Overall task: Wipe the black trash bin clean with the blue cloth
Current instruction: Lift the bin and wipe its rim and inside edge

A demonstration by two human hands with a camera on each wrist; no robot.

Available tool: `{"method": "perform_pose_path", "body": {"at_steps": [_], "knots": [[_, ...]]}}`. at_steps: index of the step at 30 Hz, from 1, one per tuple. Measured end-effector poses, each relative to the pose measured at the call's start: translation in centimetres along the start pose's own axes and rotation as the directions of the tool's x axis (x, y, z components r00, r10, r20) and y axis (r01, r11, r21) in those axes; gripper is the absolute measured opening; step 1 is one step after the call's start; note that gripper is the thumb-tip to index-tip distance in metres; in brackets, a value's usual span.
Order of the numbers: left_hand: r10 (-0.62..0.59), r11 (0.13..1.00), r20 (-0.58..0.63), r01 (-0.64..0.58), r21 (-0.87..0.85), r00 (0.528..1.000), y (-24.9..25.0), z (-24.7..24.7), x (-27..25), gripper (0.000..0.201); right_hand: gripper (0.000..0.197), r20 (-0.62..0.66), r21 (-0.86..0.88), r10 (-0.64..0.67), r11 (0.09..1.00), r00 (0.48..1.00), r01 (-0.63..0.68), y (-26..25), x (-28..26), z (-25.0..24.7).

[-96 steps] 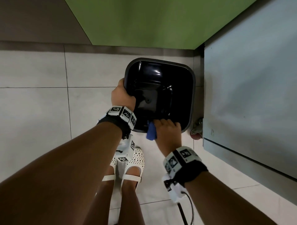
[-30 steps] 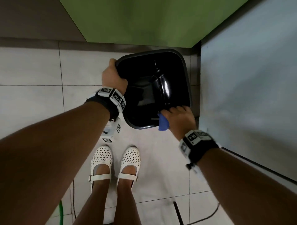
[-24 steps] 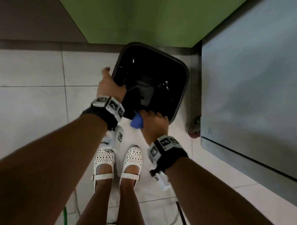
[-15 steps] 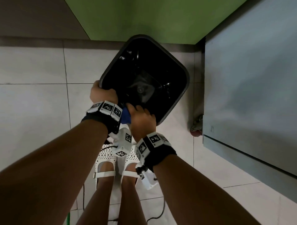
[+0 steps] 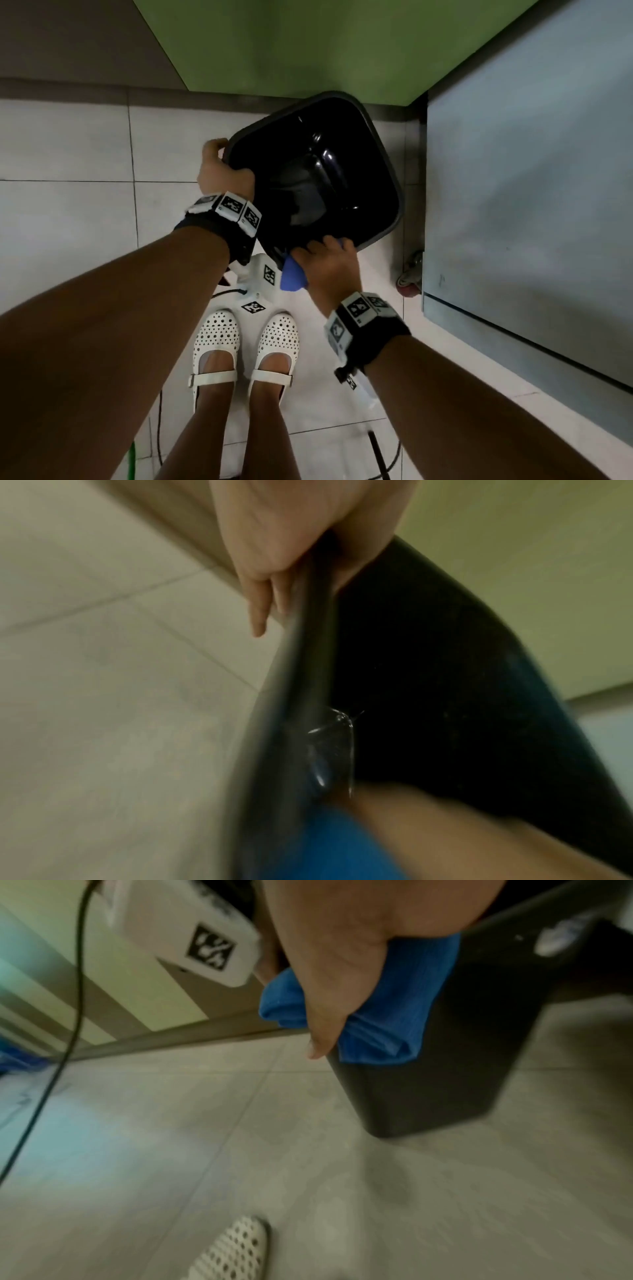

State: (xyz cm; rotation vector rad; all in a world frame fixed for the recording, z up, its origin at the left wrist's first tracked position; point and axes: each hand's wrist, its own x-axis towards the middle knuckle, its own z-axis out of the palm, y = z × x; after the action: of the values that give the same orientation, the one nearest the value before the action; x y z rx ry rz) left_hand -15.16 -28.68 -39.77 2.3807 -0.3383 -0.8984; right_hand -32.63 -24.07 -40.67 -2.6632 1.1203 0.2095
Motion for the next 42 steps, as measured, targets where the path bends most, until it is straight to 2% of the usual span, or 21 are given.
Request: {"method": "perform_pose_path", "body": {"at_steps": [2,5,8,11,15,18,21,23,25,27,29,32,35,38,40,42], "knots": [[-0.010,1.000,0.020,0.009,0.028,1.000,-1.0,0.3,-1.2,0.038,0.028,0.041,0.093,0.053,0.994,0.998,-0.057,-2.4,1.1,-0.2],[0.060,0.992,0.065,-0.067,0.109,0.996,-2.5,0.2,-2.1,0.036,0.030,0.080,0.177,0.100,0.978,0.992,-0.113,-4.5,2.7,-0.4],[0.118,0.987,0.052,-0.123,0.104,0.992,-2.9,-0.2,-1.7,0.035,0.029,-0.011,0.154,0.079,0.985,0.997,-0.077,-4.6,2.8,0.1],[0.152,0.983,0.043,-0.156,0.094,0.987,-2.3,0.0,-1.4,0.030,0.032,-0.064,0.114,0.034,0.993,0.997,-0.026,-2.5,2.0,0.4],[0.208,0.963,0.106,-0.222,0.152,0.972,-1.5,-0.2,-0.4,0.031,0.034,-0.153,-0.049,-0.007,0.999,0.988,0.000,4.1,0.4,0.6],[0.219,0.950,0.167,-0.249,0.188,0.961,-1.1,-0.3,0.3,0.036,0.034,-0.123,-0.081,-0.043,0.996,0.992,0.033,6.2,0.2,0.3],[0.122,0.968,0.143,-0.149,0.202,0.982,-1.5,-0.8,0.4,0.039,0.027,-0.100,-0.027,0.038,0.999,0.994,-0.041,4.0,0.9,0.1],[-0.022,0.989,0.053,0.014,0.146,0.998,-2.4,-1.0,-0.3,0.036,0.028,-0.053,0.029,0.136,0.990,0.989,-0.135,1.5,1.6,0.4],[-0.189,0.982,-0.047,0.189,-0.013,0.981,-3.3,-0.9,-1.3,0.035,0.030,0.009,0.069,0.218,0.974,0.976,-0.218,-0.9,2.5,0.4],[-0.263,0.950,-0.084,0.242,-0.198,0.961,-3.5,-0.6,-1.7,0.038,0.030,0.025,0.100,0.243,0.964,0.970,-0.245,-2.6,2.8,0.4],[-0.264,0.934,-0.096,0.229,-0.274,0.960,-3.3,-0.4,-1.5,0.041,0.030,-0.033,0.119,0.222,0.969,0.974,-0.217,-3.0,2.7,0.4],[-0.199,0.964,-0.165,0.162,-0.211,0.966,-2.9,-0.4,-1.4,0.037,0.034,-0.058,0.110,0.177,0.979,0.982,-0.170,-2.4,2.3,0.6],[-0.166,0.975,-0.151,0.139,-0.174,0.974,-2.5,-0.1,-1.0,0.028,0.044,-0.074,0.124,0.144,0.983,0.987,-0.134,-1.3,2.3,0.6],[-0.156,0.983,-0.115,0.144,-0.112,0.981,-2.3,-0.2,-0.3,0.028,0.045,-0.138,0.097,0.004,0.995,0.990,0.010,0.6,1.9,0.9],[-0.103,0.993,-0.081,0.099,-0.057,0.991,-1.8,-0.4,0.1,0.027,0.038,-0.196,0.023,-0.121,0.992,0.973,0.127,2.4,1.5,1.1],[-0.017,1.000,-0.042,0.018,0.021,0.999,-0.9,-0.5,0.5,0.030,0.029,-0.196,-0.066,-0.200,0.979,0.960,0.191,3.8,1.3,1.1]]}}
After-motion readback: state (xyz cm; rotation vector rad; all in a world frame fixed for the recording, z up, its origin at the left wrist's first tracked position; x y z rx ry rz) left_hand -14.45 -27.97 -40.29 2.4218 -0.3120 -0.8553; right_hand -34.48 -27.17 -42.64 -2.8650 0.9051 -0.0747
